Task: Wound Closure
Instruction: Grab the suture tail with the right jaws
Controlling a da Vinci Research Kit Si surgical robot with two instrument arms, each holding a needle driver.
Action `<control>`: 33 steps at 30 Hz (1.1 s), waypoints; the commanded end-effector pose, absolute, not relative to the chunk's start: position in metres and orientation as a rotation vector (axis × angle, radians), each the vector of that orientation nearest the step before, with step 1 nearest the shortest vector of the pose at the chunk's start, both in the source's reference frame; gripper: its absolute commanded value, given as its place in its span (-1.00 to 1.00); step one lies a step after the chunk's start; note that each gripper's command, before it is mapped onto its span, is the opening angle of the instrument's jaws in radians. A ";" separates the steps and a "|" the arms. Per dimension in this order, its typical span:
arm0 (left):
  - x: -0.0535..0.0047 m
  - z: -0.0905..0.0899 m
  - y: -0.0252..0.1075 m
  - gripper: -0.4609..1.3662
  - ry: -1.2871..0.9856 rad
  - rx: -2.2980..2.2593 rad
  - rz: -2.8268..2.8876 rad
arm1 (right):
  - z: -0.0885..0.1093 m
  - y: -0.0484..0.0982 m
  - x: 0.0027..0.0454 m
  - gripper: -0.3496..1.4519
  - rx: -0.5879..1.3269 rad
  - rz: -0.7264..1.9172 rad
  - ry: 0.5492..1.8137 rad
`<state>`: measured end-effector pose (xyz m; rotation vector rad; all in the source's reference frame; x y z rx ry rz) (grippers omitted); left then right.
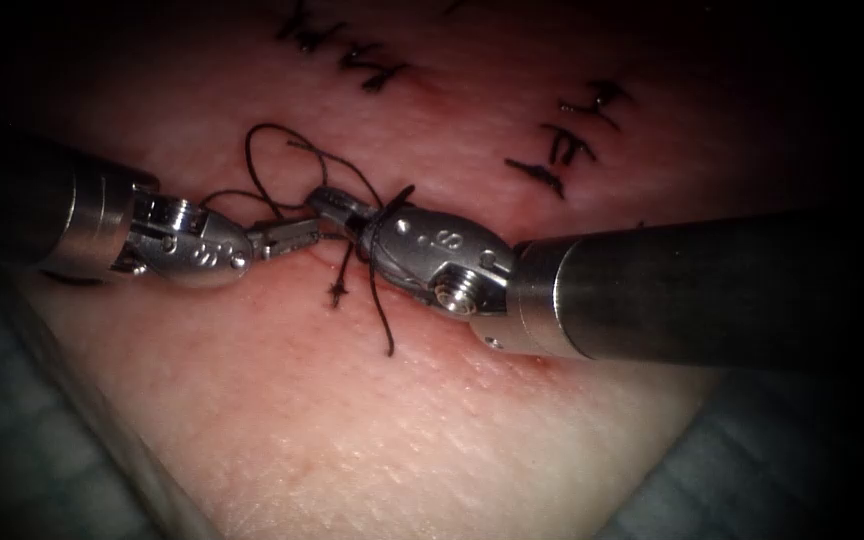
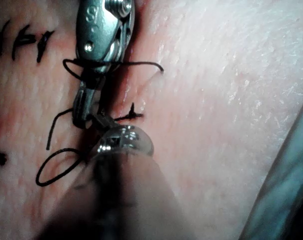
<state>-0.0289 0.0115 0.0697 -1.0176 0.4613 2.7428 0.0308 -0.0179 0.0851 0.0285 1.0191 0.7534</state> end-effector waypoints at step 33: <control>-0.0301 0.070 0.012 -0.88 0.461 -1.011 2.741 | 0.087 -0.015 0.0308 0.09 -0.227 0.552 0.878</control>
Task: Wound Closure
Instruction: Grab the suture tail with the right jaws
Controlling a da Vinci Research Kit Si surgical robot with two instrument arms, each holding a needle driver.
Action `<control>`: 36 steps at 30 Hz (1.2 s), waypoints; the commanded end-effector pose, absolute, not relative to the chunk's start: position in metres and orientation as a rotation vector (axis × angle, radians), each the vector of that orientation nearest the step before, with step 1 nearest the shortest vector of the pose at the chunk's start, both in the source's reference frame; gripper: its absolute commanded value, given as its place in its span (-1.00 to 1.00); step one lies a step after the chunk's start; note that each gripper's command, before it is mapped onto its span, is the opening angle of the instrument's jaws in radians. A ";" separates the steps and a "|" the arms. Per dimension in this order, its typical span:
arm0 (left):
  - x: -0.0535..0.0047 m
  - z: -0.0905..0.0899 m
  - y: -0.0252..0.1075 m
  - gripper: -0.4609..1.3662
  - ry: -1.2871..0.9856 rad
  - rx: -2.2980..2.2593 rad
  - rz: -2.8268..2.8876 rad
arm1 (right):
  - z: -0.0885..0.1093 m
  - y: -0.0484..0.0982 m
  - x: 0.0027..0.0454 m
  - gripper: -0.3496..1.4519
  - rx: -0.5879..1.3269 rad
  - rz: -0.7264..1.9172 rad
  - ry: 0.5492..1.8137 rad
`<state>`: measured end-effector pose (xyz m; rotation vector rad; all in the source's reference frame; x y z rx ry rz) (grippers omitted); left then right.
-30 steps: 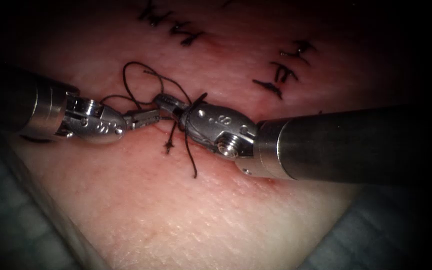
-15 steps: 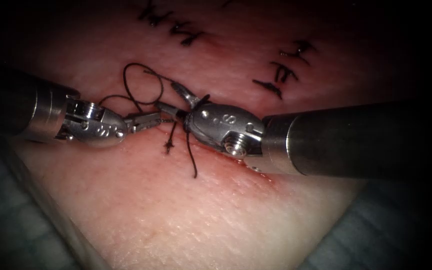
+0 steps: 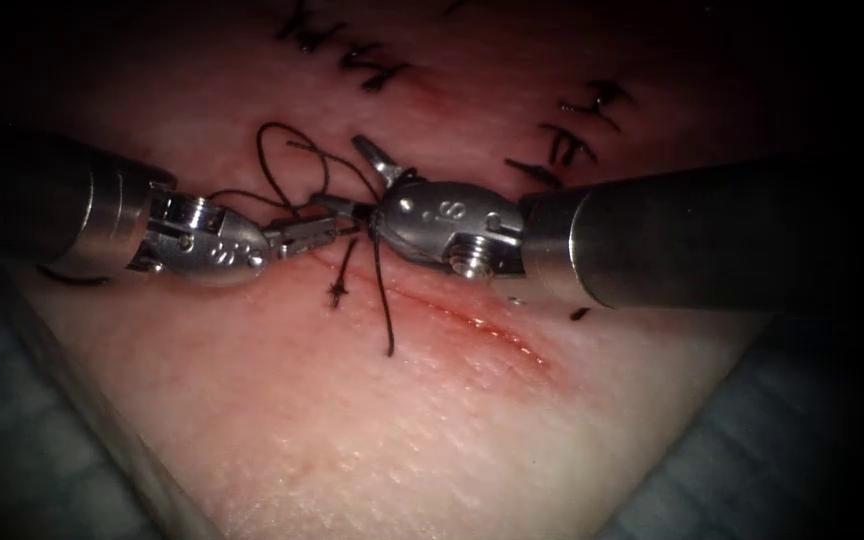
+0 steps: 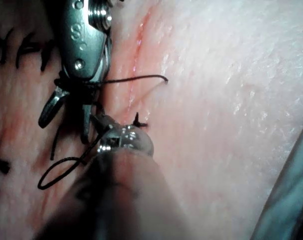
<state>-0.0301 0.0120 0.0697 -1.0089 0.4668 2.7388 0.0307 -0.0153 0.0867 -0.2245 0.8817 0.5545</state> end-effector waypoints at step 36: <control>-0.0301 0.070 0.012 -0.88 0.463 -1.012 2.741 | 0.087 -0.016 0.0306 -1.00 -0.220 0.454 0.860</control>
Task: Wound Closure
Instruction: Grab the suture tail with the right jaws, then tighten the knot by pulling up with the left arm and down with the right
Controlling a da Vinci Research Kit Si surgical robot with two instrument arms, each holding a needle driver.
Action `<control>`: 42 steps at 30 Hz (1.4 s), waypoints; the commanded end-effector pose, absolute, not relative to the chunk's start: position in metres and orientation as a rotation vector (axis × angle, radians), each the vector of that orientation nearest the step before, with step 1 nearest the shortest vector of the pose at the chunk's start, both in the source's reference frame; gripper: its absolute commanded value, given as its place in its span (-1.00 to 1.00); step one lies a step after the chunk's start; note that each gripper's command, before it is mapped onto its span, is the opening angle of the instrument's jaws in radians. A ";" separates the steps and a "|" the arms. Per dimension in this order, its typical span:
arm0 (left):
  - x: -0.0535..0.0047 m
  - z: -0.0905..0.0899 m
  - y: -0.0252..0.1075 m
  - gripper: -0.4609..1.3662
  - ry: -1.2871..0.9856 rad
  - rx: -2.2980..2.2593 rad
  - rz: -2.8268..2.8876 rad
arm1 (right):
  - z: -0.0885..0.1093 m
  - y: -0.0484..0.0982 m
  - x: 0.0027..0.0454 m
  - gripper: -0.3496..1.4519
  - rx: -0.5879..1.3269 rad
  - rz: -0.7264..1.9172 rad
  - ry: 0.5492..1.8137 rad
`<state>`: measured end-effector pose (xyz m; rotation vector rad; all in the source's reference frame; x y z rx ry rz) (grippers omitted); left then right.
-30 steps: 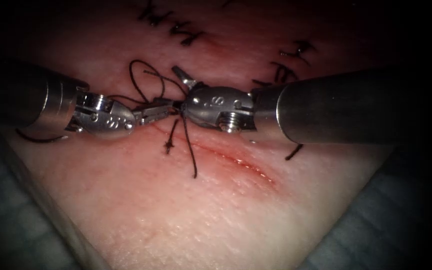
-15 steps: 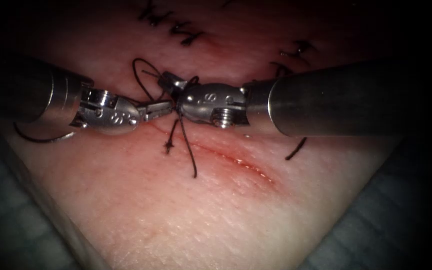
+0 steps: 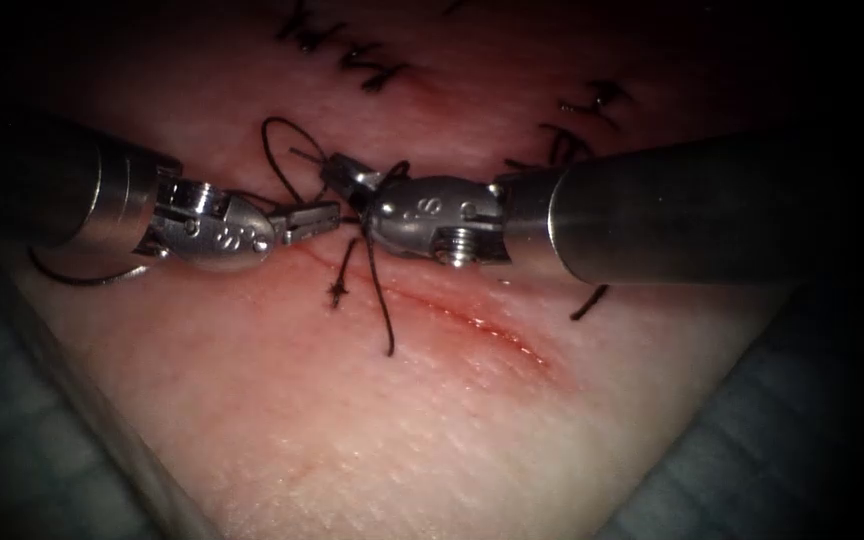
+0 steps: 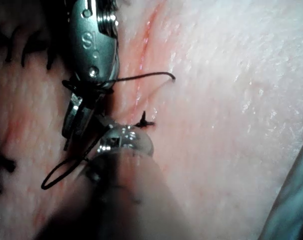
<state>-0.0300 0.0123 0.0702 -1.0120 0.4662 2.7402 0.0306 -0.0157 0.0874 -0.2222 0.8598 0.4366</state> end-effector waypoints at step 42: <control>-0.0291 0.075 0.021 -0.88 0.471 -1.009 2.698 | 0.082 -0.020 0.0276 -1.00 -0.116 0.904 0.889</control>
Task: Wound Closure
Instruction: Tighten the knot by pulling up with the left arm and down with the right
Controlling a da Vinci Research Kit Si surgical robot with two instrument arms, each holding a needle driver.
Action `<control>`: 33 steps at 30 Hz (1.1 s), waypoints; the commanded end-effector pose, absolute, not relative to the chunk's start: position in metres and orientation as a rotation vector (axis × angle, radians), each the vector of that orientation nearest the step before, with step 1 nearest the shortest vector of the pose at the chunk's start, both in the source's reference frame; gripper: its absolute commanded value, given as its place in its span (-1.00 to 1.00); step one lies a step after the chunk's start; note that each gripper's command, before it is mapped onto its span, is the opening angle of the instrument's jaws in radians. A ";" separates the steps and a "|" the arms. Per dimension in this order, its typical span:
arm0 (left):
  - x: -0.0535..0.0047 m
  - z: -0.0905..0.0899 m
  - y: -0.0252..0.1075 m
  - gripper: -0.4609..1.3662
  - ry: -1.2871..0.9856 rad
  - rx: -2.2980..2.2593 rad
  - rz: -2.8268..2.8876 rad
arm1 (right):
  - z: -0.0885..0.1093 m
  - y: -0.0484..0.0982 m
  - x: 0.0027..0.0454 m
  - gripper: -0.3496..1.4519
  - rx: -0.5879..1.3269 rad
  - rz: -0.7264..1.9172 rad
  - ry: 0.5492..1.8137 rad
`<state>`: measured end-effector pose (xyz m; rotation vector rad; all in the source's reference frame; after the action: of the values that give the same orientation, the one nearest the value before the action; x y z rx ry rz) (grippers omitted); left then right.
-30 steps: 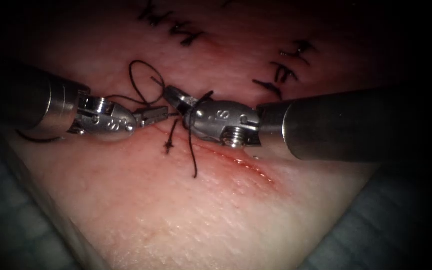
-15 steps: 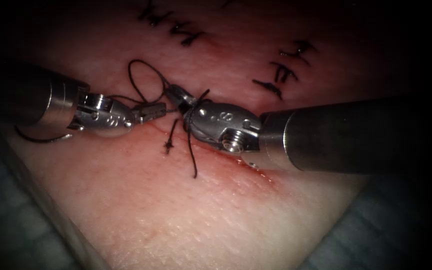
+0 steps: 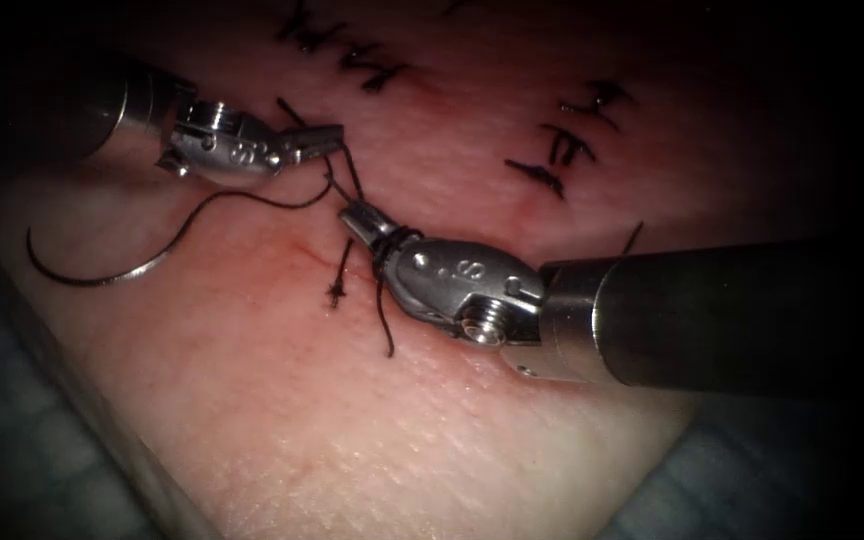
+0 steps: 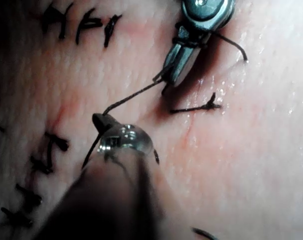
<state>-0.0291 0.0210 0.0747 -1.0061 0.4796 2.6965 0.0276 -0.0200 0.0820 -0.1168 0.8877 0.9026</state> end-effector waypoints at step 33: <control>-0.0346 0.082 0.031 -0.88 0.533 -1.042 2.717 | 0.078 -0.031 0.0268 -1.00 -0.053 0.928 0.924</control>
<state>-0.0346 0.0313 0.0825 -1.0393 0.5410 2.7148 0.0269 -0.0310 0.0776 -0.0515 0.9242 0.9315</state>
